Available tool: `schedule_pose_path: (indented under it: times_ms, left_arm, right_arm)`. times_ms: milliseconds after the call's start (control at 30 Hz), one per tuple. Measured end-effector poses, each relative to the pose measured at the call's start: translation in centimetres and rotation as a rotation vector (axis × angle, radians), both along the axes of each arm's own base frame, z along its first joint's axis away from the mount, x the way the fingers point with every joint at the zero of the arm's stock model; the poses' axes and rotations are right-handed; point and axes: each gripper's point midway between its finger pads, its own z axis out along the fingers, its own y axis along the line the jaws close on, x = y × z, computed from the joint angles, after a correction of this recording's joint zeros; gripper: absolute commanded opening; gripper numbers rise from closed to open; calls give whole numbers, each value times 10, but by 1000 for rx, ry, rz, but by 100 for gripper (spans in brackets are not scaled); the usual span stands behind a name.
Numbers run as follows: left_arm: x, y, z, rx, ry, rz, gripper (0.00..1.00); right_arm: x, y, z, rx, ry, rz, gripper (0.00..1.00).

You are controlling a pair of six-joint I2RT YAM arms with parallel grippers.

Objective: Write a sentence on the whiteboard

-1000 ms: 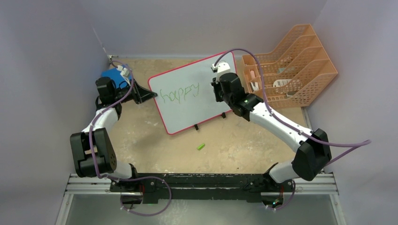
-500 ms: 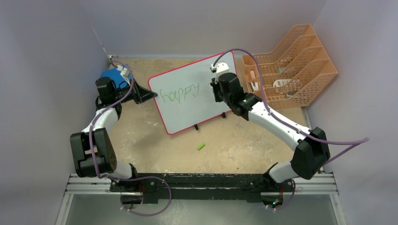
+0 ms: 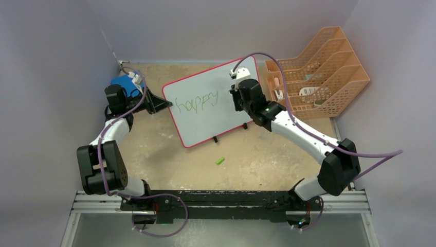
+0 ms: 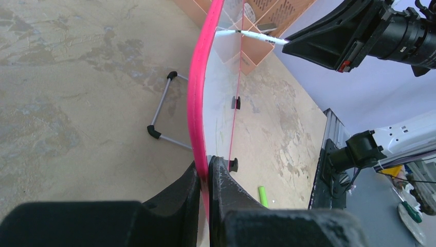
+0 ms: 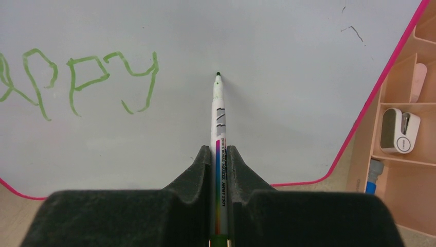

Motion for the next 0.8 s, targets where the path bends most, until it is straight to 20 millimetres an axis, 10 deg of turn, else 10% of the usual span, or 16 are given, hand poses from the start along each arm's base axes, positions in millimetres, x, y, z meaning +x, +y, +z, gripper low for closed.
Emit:
schedule_pose_path:
  times_ms: [800]
  left_arm:
    - [0, 0, 0, 0, -1, 1, 0]
  right_arm:
    - [7, 7, 11, 3, -33, 22, 0]
